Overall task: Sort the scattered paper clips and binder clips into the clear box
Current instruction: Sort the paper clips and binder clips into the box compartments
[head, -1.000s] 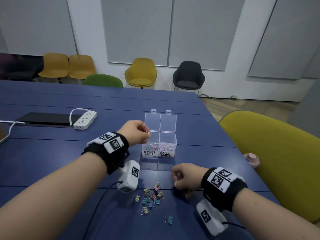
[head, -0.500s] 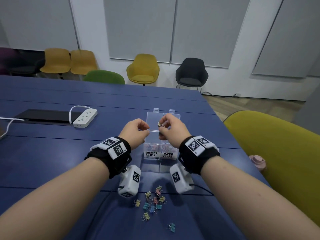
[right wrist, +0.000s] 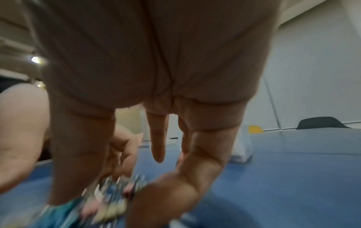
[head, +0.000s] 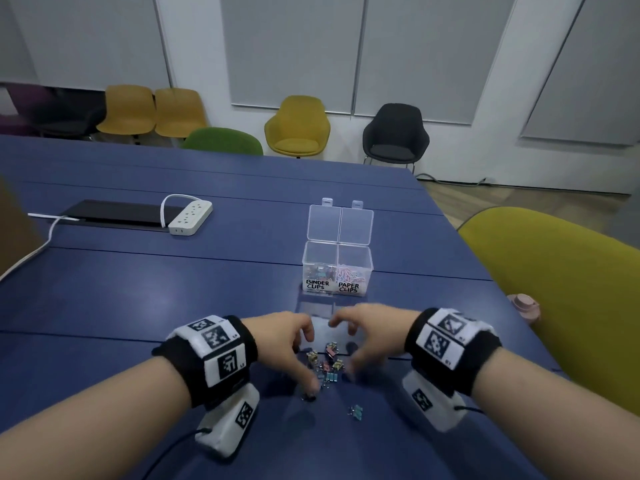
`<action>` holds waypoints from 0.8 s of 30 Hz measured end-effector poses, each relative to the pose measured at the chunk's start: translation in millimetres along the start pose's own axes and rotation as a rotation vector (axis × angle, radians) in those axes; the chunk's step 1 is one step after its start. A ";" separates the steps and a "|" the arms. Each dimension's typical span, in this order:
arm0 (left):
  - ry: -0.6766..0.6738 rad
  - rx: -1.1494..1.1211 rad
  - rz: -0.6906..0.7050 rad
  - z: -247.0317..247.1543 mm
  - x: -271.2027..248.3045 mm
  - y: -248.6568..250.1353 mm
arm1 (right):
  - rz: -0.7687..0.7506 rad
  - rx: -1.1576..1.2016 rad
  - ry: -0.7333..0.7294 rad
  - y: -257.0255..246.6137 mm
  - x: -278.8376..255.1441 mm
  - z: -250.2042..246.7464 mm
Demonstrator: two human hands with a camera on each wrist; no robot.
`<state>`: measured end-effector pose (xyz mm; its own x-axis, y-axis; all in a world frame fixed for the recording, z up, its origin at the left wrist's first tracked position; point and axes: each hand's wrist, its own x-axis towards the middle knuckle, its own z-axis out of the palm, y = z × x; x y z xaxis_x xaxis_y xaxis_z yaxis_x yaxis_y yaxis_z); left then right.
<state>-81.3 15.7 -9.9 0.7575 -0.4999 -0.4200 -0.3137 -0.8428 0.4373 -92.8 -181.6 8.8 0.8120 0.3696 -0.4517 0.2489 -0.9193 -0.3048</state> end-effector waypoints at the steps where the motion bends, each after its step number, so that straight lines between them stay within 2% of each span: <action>1: -0.006 0.044 -0.002 6.0 -0.4 3.1 | 0.003 -0.079 -0.006 -1.2 -1.4 7.9; 4: 0.085 0.155 -0.008 21.9 -0.1 13.8 | -0.037 -0.069 0.055 -6.6 4.0 27.3; 10: 0.199 0.153 -0.037 26.2 -2.1 18.5 | -0.113 -0.131 0.161 -17.6 10.5 41.1; 15: 0.241 0.094 -0.037 25.0 -2.3 6.3 | -0.032 -0.224 0.119 -15.2 3.0 37.2; 21: 0.213 0.102 -0.047 19.5 1.0 3.3 | 0.042 -0.402 0.068 -4.7 -3.3 39.8; 24: 0.171 0.094 -0.048 17.1 2.6 5.4 | 0.057 -0.401 0.083 -2.2 -5.8 43.1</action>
<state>-90.8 6.5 -22.2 0.8563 -0.4246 -0.2941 -0.3211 -0.8836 0.3409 -120.9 -175.8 -24.1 0.8662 0.3199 -0.3839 0.3752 -0.9237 0.0769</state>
